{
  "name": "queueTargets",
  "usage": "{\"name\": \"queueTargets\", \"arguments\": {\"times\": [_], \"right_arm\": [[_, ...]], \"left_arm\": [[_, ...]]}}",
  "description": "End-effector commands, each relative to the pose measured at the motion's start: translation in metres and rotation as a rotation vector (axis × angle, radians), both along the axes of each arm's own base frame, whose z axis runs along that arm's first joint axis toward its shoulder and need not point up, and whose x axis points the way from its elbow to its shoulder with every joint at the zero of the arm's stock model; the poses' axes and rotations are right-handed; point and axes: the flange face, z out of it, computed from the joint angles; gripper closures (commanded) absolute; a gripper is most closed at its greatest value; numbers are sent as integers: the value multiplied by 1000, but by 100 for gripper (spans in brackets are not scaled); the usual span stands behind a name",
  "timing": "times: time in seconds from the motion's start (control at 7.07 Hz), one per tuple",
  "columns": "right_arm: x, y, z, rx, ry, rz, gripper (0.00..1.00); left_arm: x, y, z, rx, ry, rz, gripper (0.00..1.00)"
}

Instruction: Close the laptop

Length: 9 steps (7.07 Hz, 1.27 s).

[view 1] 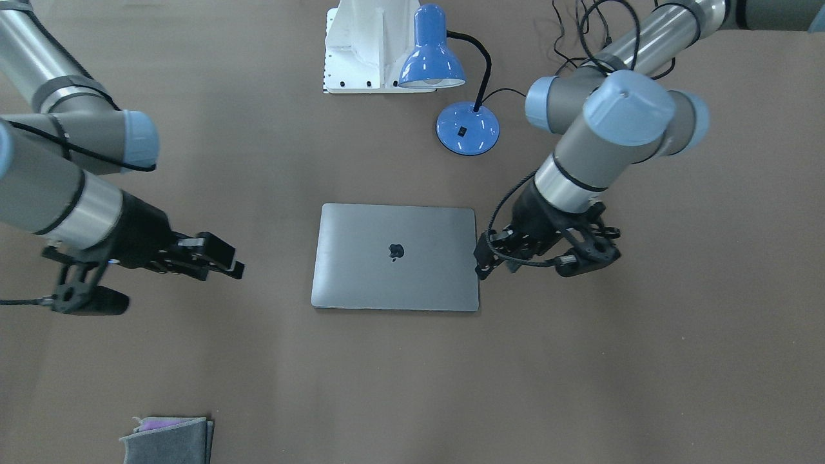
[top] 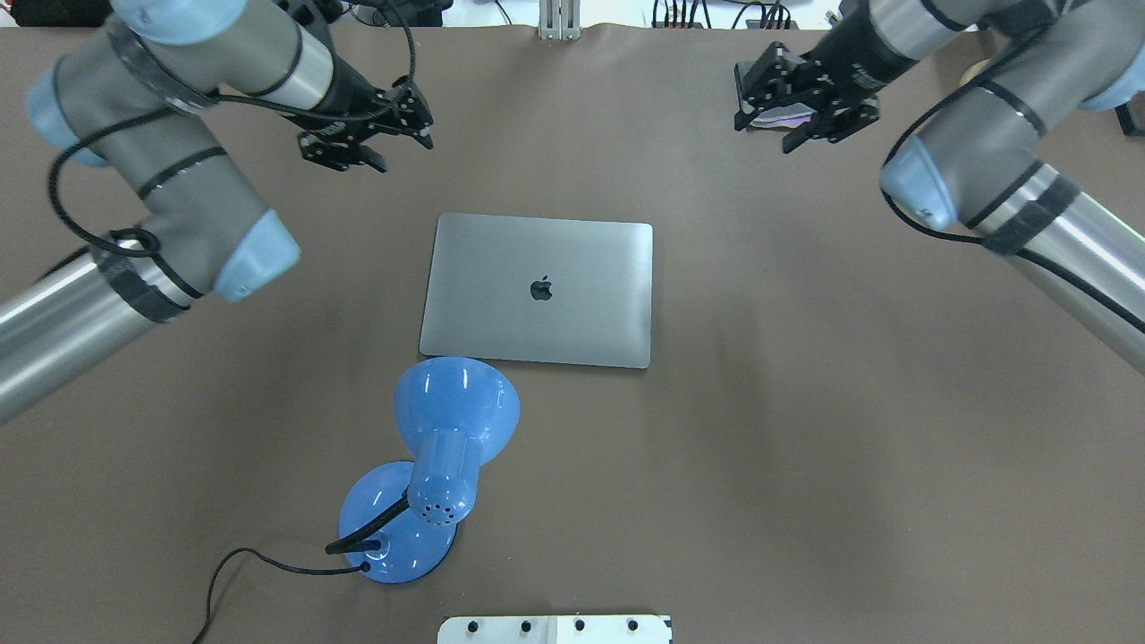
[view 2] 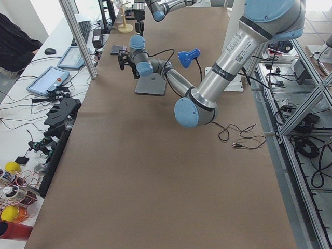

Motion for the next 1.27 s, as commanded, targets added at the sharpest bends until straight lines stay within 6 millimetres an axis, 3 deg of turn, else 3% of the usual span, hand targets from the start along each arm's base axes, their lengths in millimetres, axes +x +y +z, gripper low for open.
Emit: {"name": "queueTargets", "arguments": {"times": [0.0,0.28,0.42,0.57,0.71,0.85,0.99,1.13], "right_arm": [[79,36,105,102,83,-20,0],[149,64,221,231,280,-98,0],[190,67,259,278,421,-181,0],[253,67,284,282,532,-269,0],[307,78,300,241,544,-362,0],[358,90,301,173,511,-356,0],[384,112,316,119,455,-380,0],[397,144,326,80,371,-328,0]], "left_arm": [[-113,13,40,125,-181,104,2],[-198,47,156,183,-316,190,2],[-233,54,192,154,-345,181,2],[-261,57,208,114,-350,156,2],[-287,68,239,115,-337,197,2],[-315,80,265,186,-368,263,2],[-348,94,291,217,-391,282,2],[-359,104,310,185,-395,283,2]]}}
